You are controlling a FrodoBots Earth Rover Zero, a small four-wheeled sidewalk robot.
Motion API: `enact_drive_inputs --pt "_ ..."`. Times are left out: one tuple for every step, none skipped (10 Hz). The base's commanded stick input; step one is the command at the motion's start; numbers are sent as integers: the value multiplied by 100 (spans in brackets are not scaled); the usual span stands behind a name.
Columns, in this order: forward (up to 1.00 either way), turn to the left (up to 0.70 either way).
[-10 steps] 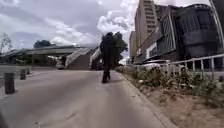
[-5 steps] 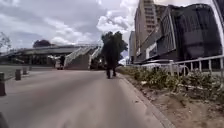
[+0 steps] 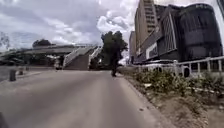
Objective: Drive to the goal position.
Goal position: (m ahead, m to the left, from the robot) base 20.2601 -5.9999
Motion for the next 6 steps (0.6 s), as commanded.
enact_drive_inputs --pt "45 0" --pt "45 0" --pt "45 0" --pt "45 0" --pt "45 0" --pt "45 0"
